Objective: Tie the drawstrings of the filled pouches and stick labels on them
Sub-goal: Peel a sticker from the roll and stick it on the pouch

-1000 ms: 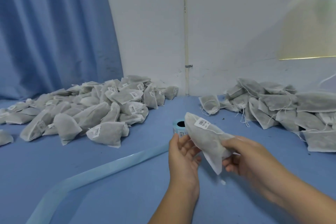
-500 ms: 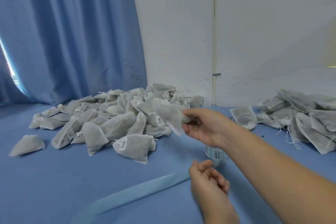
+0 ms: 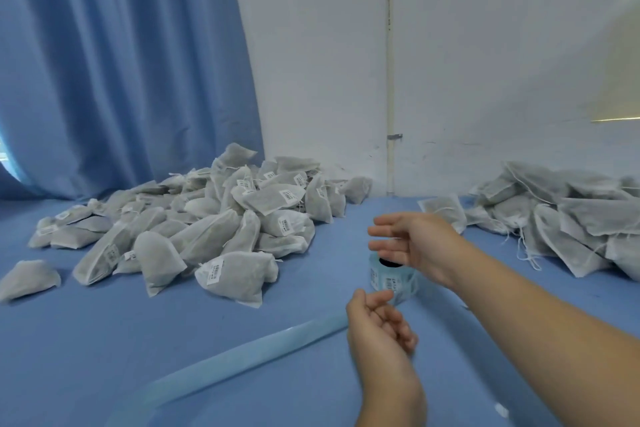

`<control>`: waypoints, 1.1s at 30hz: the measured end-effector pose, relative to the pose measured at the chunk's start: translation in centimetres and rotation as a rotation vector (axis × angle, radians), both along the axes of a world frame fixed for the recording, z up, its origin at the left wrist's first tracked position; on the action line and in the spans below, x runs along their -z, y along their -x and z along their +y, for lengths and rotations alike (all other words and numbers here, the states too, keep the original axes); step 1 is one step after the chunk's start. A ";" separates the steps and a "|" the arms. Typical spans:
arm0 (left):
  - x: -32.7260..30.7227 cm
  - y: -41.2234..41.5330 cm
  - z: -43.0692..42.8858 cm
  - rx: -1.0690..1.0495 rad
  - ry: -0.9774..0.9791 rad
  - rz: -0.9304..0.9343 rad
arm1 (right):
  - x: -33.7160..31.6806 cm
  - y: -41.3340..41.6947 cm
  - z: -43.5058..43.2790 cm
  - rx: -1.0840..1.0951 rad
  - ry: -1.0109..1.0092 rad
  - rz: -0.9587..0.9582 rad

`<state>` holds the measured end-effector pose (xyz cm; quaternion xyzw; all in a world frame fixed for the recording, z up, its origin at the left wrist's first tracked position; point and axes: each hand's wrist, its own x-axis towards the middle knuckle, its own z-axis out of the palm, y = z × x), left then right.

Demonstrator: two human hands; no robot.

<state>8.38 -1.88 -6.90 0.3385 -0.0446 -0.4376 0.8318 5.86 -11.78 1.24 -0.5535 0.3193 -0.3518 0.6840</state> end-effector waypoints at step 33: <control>0.2 1.8 -0.7 -0.056 -0.248 -0.362 | 7.1 3.7 -16.3 0.124 0.658 1.256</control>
